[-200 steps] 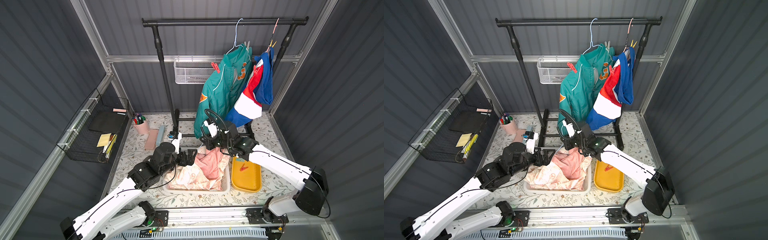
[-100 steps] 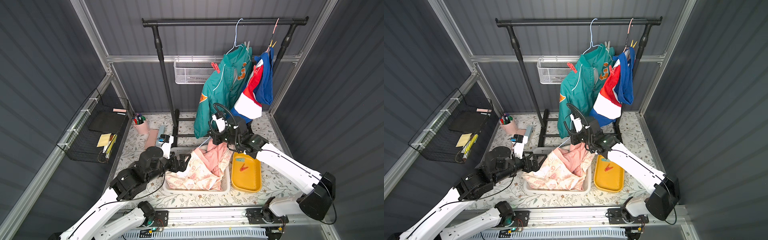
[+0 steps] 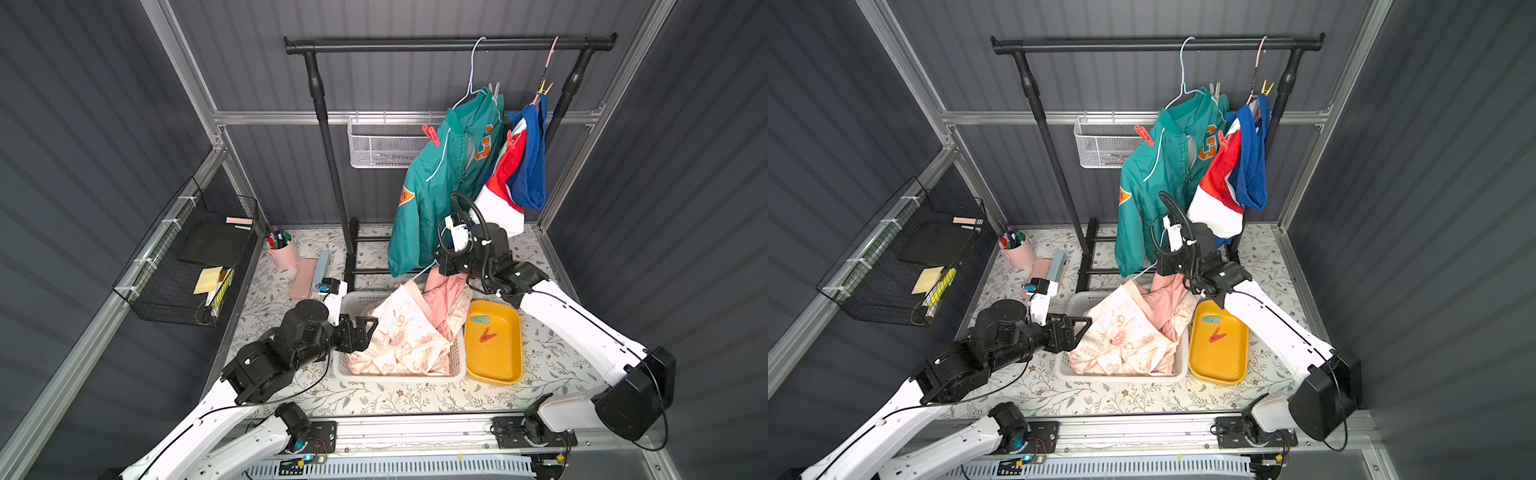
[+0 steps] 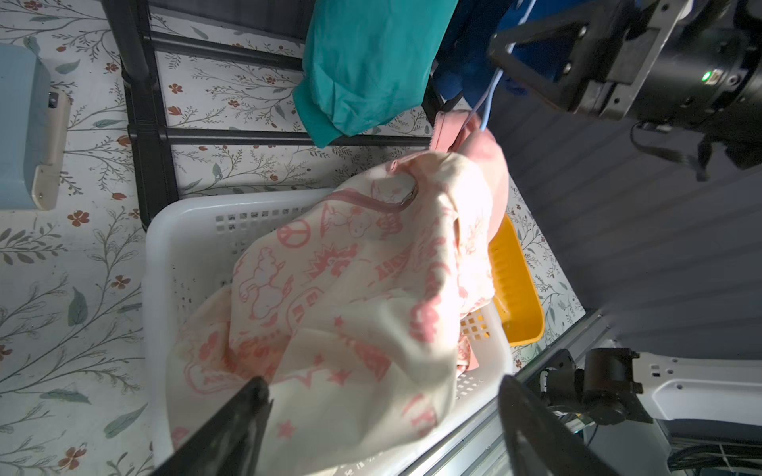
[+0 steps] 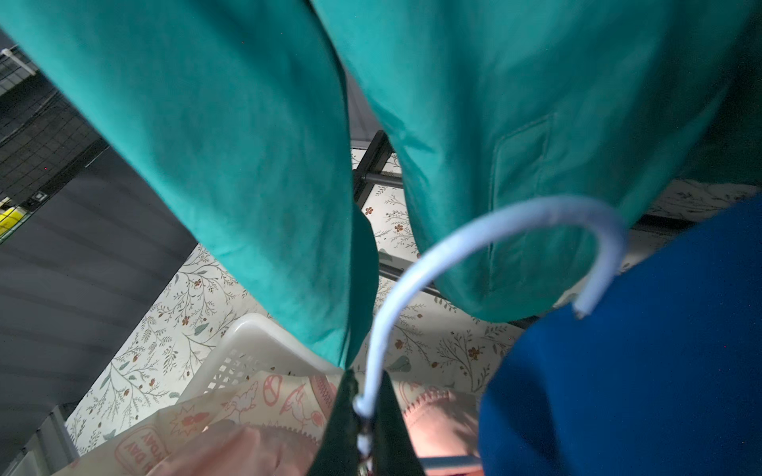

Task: Remove the clothespins securing jackets to the hanger
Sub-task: Remove the jacket from the hanger.

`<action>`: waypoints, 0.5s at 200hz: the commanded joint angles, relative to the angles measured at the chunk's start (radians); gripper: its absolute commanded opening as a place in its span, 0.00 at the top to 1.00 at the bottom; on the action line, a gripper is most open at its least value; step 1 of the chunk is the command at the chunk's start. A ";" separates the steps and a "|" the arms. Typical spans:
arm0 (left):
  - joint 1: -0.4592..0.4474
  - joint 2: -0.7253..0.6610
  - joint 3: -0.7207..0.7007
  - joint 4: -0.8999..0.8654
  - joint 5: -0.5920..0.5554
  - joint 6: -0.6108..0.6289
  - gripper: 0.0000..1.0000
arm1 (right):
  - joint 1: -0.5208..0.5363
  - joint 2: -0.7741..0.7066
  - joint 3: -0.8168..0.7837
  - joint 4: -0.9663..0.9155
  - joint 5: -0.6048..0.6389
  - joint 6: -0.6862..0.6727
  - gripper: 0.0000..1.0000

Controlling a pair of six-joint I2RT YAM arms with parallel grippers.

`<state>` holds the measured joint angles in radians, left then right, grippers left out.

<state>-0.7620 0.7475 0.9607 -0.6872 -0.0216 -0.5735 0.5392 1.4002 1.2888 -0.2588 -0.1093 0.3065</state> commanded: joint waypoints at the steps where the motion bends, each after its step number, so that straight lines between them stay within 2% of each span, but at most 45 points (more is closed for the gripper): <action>1: 0.003 0.012 -0.023 0.028 0.025 0.017 0.21 | -0.018 0.001 0.026 0.032 0.026 0.008 1.00; 19: 0.003 0.030 -0.038 0.062 0.038 0.034 0.29 | -0.027 0.009 0.028 0.038 0.025 0.016 1.00; 55: 0.003 0.067 -0.049 0.120 0.055 0.059 0.56 | -0.041 0.024 0.037 0.039 0.029 0.022 1.00; 100: 0.003 0.090 -0.061 0.157 0.043 0.058 0.99 | -0.045 0.035 0.037 0.042 0.042 0.017 1.00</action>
<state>-0.7620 0.8326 0.9127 -0.5629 0.0235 -0.5243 0.5072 1.4269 1.2926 -0.2462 -0.1051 0.3260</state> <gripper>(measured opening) 0.115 0.069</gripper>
